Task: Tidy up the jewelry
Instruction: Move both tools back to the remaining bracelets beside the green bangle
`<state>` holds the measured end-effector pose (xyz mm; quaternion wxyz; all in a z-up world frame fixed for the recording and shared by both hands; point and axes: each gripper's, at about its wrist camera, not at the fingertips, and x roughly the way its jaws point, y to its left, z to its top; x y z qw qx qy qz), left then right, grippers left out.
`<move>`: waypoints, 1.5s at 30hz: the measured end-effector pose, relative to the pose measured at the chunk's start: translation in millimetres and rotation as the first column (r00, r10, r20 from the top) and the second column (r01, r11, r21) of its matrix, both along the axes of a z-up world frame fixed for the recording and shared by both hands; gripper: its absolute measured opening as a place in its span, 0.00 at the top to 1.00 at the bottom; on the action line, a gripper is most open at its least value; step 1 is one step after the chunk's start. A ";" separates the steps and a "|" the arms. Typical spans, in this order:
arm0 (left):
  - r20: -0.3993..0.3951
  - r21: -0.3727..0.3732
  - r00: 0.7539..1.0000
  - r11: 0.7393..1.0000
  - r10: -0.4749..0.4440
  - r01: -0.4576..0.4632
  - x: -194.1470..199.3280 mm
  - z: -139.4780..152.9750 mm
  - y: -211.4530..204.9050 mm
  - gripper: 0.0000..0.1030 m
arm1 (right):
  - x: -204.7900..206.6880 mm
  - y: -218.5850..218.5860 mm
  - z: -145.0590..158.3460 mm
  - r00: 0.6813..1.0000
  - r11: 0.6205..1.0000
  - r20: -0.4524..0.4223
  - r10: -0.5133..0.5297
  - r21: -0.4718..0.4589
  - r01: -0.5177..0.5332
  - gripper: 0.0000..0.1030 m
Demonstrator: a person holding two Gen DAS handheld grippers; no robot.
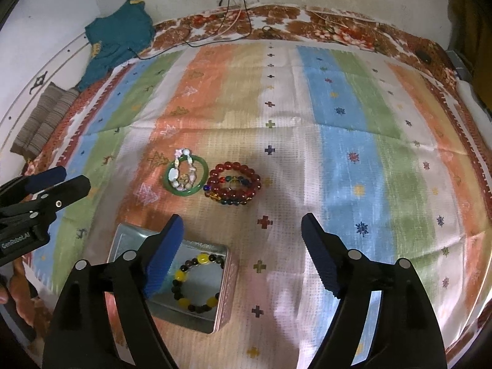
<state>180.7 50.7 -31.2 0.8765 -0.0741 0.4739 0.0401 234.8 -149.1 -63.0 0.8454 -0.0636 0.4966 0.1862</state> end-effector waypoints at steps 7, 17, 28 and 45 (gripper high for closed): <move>-0.012 0.010 1.000 1.000 0.005 -0.005 14.6 -5.7 2.9 0.27 | 11.4 6.2 -8.8 1.000 1.000 -0.019 0.005 -0.024 -0.006 0.23; -0.033 0.047 0.999 0.999 0.010 -0.009 32.9 -16.1 4.6 0.26 | 20.7 12.9 -10.3 1.000 1.000 -0.025 0.016 -0.022 -0.017 0.20; -0.066 0.059 0.998 0.998 0.008 -0.004 50.6 -30.3 6.7 0.25 | 38.7 16.3 -24.9 0.998 0.999 -0.055 0.009 -0.051 -0.012 0.20; -0.142 0.075 0.990 0.997 -0.006 0.017 83.1 -61.7 7.4 0.25 | 64.1 16.4 -50.3 0.991 0.997 -0.135 -0.021 -0.082 0.010 0.20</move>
